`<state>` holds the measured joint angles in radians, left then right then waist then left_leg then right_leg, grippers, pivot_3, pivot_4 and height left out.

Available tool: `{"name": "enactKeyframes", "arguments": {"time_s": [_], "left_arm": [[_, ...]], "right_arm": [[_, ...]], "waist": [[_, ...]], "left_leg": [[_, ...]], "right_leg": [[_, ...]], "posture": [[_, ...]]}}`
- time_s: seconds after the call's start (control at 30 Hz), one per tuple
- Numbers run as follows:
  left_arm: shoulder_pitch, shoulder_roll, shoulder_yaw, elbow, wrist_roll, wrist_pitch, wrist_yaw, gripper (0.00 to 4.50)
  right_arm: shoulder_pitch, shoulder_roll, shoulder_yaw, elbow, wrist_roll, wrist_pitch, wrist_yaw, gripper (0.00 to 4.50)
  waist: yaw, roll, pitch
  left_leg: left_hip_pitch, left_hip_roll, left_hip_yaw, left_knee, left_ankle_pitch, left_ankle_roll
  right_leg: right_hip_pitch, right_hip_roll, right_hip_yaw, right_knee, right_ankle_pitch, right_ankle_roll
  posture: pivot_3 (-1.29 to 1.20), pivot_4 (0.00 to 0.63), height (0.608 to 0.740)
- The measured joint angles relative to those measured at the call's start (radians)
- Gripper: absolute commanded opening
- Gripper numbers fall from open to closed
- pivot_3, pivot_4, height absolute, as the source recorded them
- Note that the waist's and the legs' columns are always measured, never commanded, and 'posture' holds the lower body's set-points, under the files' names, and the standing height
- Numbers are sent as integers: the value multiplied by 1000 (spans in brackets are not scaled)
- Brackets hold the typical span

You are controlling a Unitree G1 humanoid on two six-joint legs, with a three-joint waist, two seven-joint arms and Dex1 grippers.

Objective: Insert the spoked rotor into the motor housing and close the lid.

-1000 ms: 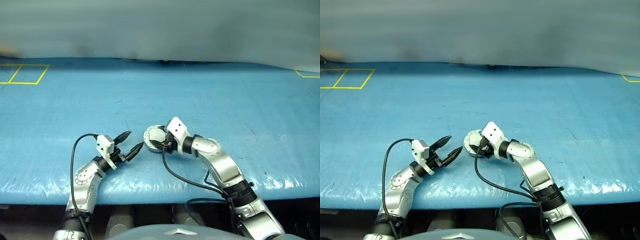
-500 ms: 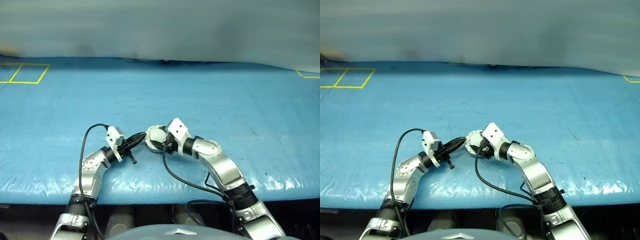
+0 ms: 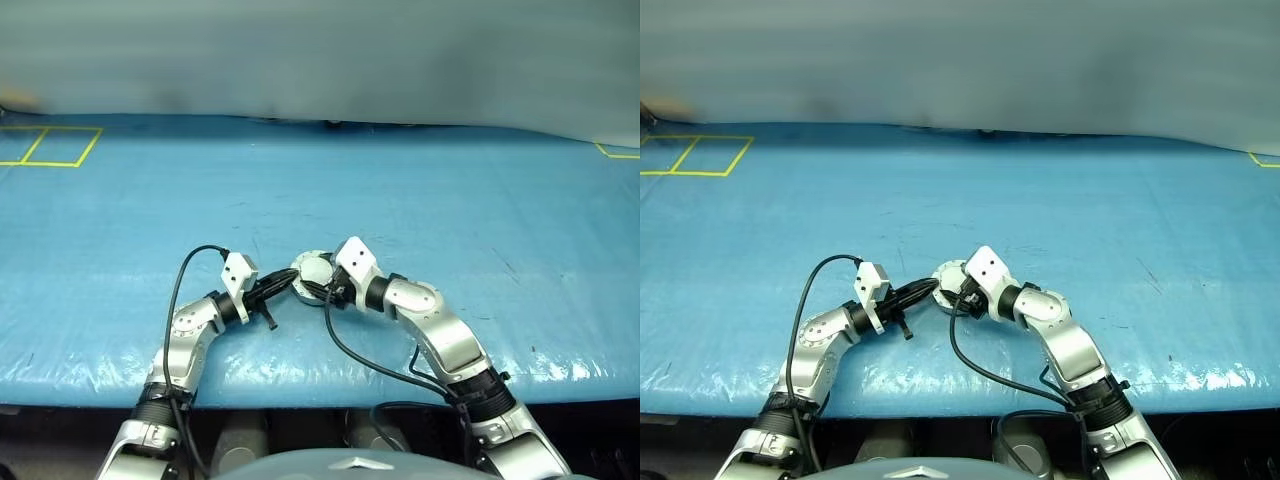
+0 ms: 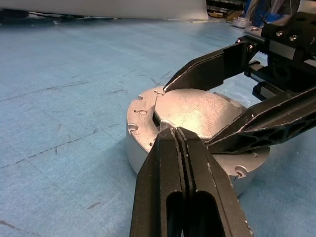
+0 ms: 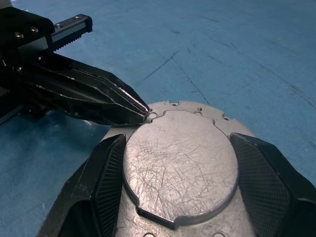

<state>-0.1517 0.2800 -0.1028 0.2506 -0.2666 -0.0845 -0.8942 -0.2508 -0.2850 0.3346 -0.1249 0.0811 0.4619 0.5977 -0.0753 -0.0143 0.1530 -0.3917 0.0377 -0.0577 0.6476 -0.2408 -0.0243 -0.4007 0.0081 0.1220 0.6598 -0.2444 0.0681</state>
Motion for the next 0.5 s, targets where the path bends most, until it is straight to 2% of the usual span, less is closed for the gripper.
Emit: {"name": "enactKeyframes", "arguments": {"time_s": [0.03, 0.13, 0.2, 0.3, 0.5], "left_arm": [[1, 1, -3, -5, 2, 5, 1, 44], [3, 1, -5, -16, 7, 8, 4, 0], [5, 1, -5, -19, 10, 8, 6, 0], [10, 1, -5, -24, 10, 8, 8, 0], [18, 2, -4, -29, 10, 8, 11, 0]], "right_arm": [[0, 0, 0, 0, 1, 0, 1, 3001], [1, -4, -1, -4, 3, 0, 10, 4063], [4, -5, 1, -10, 5, 0, 16, 4473], [25, -2, -19, -30, 32, 0, 29, 4473], [63, 66, -170, -59, 231, 73, 35, 4473]], "waist": [[0, 0, 0], [0, 0, 0], [1, 0, 0], [5, 0, 0], [9, 1, 1]], "left_leg": [[0, 0, 0, 0, 0, 0], [0, 0, 0, 0, 0, 0], [0, 0, 0, 0, 0, 0], [-1, 0, 0, 0, 0, 0], [-6, 0, 0, -1, 0, 0]], "right_leg": [[0, 0, 0, 0, 0, 0], [0, 0, 0, 0, 0, 0], [0, 0, 0, 0, 0, 0], [0, 0, 0, -1, 0, 0], [-5, -1, 0, -1, 0, 0]], "posture": [[0, 150, 740], [0, 150, 740], [0, 150, 740], [0, 150, 740], [0, 150, 740]]}}
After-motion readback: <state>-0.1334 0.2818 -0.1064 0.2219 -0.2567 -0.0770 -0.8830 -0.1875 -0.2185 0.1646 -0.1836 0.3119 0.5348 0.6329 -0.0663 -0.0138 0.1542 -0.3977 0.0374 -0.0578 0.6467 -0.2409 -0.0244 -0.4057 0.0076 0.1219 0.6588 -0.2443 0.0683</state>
